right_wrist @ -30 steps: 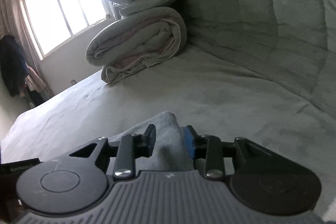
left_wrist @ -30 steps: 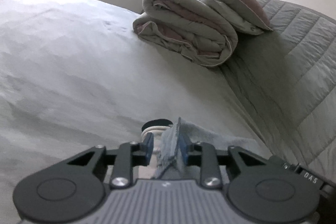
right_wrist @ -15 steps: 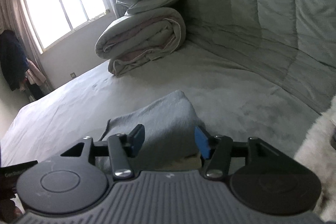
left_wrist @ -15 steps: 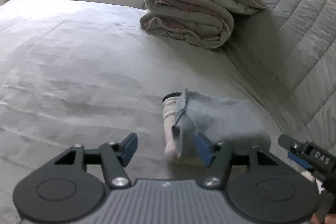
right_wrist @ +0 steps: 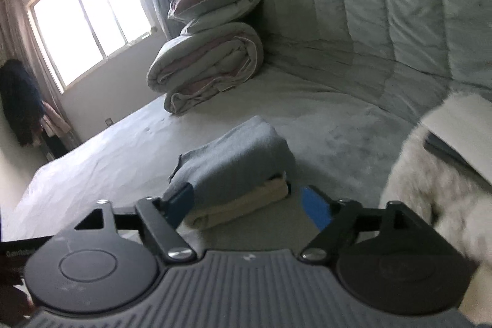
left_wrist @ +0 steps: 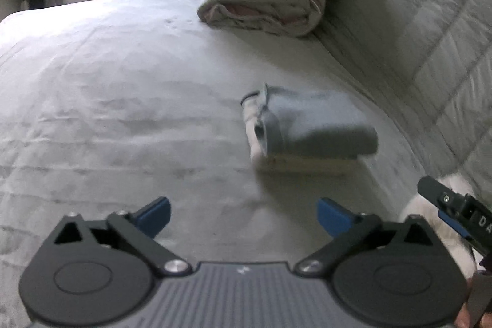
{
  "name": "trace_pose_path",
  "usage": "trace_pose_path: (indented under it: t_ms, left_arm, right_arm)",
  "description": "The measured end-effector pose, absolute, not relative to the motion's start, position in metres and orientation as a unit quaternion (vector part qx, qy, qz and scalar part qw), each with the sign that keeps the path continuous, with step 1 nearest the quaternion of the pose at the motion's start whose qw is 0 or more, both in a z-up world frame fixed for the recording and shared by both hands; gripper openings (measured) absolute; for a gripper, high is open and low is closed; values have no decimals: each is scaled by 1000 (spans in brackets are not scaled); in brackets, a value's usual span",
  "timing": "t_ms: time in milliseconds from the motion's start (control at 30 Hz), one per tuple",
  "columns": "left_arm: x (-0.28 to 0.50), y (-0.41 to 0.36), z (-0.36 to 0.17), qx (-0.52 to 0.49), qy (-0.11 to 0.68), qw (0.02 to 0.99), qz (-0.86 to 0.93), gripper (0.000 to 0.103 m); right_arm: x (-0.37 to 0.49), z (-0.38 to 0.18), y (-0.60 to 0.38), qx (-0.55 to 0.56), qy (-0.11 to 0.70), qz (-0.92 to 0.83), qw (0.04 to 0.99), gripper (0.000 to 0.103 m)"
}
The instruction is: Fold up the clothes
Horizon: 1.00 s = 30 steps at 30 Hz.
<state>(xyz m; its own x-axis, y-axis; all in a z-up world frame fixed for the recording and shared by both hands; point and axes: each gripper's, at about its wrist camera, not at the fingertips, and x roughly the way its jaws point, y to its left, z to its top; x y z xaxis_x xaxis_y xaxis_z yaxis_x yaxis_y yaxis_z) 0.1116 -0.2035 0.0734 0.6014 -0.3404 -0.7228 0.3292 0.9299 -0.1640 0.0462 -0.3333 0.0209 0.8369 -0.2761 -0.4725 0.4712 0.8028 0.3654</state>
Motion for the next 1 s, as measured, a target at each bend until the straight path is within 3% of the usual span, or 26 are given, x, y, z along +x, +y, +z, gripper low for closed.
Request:
trace_pose_path:
  t_ms: [67,267,1000]
  left_arm:
    - [101,-206,70,13,401,898,-178,102]
    - [76,-204,60,19,410,899,-155,102]
    - [44,-207,51,97,391,904,-145,102]
  right_arm:
    - [37,19,-324,238,213,-208,925,99]
    - [23,8,-311,223,225,-223,922,103]
    - [28,-27,-297,171,288,-194,922,103]
